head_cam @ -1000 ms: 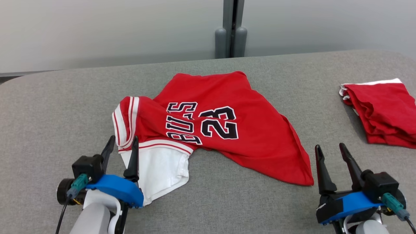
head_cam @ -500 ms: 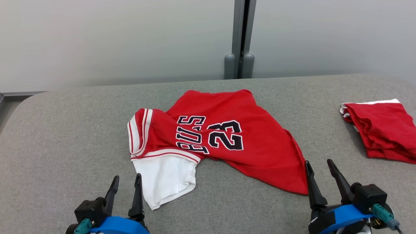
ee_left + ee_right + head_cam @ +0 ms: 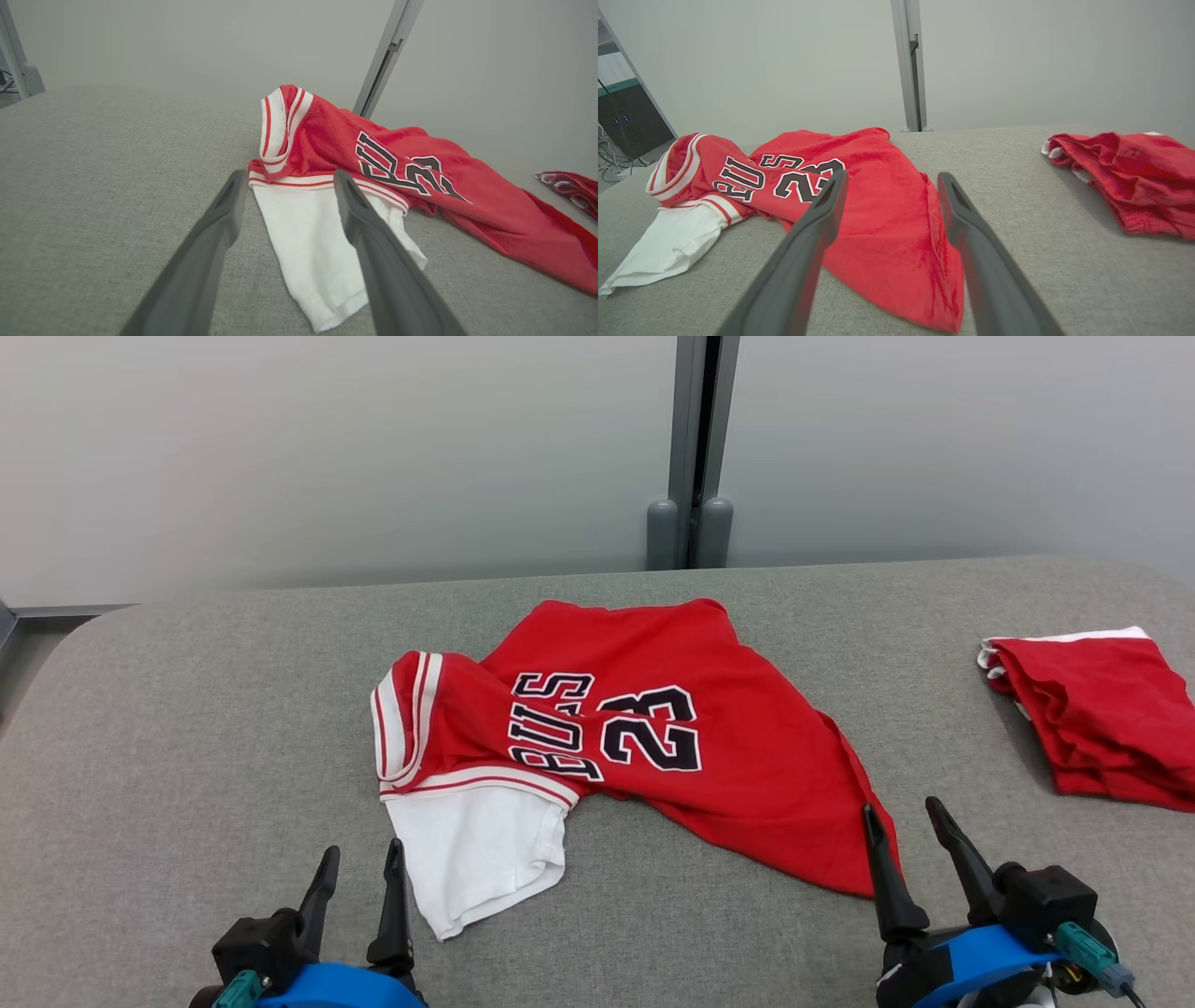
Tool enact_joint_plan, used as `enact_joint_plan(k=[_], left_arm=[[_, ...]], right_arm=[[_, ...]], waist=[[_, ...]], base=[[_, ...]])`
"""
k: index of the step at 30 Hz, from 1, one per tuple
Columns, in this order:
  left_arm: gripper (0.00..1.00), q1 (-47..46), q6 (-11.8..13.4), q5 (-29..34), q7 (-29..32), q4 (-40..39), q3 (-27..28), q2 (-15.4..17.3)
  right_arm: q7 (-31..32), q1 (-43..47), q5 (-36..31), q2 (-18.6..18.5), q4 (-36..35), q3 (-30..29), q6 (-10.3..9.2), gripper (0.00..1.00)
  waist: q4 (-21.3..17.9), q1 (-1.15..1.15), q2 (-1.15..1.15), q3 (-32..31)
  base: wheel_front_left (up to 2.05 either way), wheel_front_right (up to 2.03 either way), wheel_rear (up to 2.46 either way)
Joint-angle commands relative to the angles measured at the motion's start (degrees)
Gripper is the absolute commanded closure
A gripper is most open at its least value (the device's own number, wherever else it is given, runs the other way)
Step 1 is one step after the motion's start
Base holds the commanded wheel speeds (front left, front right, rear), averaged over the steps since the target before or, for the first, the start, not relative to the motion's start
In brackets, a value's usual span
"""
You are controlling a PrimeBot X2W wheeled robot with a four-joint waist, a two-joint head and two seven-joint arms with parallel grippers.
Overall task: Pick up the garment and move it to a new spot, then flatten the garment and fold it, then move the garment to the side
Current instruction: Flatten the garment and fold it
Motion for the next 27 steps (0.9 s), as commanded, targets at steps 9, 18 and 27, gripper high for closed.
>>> enact_joint_plan(k=[9,18,27], left_arm=[[0.00,0.6,0.5,-2.0,4.2,2.2,-0.6,-0.7],[0.00,-1.7,2.0,-4.2,10.8,6.2,-1.9,-1.3],[0.59,-2.5,1.3,-4.5,14.7,8.8,-4.6,-1.6]], right_arm=[[-0.3,-1.0,0.4,0.1,0.4,0.5,0.01,0.00],[-0.3,-2.0,-0.3,0.0,1.2,1.1,0.01,0.00],[-0.3,-0.9,-1.7,0.0,5.0,-0.2,0.01,0.00]], waist=[[-0.4,0.01,0.00,1.3],[-2.4,0.01,0.00,4.1],[-3.4,0.01,0.00,5.1]], base=[[0.00,0.00,0.00],[0.00,0.00,0.00],[0.00,0.00,0.00]])
